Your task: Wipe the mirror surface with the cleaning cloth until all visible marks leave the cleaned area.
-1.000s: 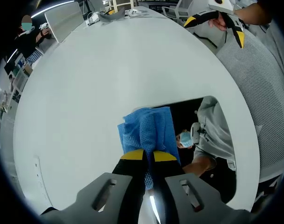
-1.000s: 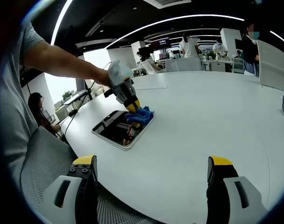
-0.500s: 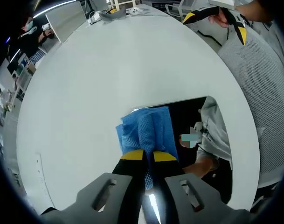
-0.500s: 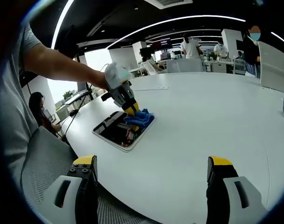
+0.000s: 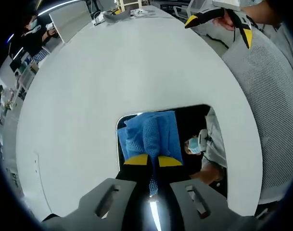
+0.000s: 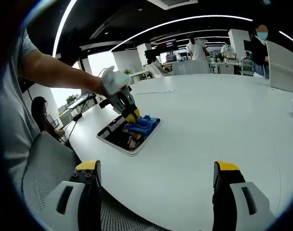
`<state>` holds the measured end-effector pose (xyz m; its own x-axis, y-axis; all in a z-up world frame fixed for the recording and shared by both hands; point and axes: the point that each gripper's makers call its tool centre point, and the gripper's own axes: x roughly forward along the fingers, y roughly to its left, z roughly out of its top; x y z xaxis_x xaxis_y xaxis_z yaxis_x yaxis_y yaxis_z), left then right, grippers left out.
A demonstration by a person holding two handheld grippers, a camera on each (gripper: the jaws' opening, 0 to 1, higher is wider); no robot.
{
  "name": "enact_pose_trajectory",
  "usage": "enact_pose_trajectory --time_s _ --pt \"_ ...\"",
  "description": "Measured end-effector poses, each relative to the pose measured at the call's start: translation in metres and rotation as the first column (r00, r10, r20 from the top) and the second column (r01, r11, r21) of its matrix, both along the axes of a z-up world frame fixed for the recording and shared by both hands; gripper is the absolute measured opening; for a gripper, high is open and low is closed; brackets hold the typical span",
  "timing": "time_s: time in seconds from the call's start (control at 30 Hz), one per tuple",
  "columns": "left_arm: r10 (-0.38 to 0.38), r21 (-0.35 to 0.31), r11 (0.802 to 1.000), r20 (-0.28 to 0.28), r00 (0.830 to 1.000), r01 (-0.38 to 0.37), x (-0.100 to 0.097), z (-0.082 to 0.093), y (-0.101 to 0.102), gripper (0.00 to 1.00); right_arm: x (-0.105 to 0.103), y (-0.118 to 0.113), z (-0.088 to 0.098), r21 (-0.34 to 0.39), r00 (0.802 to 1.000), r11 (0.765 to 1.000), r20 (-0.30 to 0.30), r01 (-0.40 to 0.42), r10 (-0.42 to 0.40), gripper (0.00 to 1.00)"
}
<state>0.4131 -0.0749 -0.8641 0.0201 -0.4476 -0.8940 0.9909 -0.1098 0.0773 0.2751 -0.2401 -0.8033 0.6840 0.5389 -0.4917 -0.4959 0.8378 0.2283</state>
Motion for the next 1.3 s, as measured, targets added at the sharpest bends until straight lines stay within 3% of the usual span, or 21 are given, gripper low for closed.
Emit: enact_pose_trajectory --time_s 0.47,1.3 --pt "0.026 -0.020 0.999 -0.030 0.999 -0.026 -0.040 0.000 0.001 0.02 -0.007 0.002 0.001 -0.018 1.000 1.000 0.001 -0.002 0.002 0.98" --pt "0.048 -0.018 0.999 -0.038 0.998 -0.049 -0.084 0.000 0.003 0.02 -0.008 0.023 0.016 -0.001 0.998 1.000 0.051 0.030 -0.029 0.97"
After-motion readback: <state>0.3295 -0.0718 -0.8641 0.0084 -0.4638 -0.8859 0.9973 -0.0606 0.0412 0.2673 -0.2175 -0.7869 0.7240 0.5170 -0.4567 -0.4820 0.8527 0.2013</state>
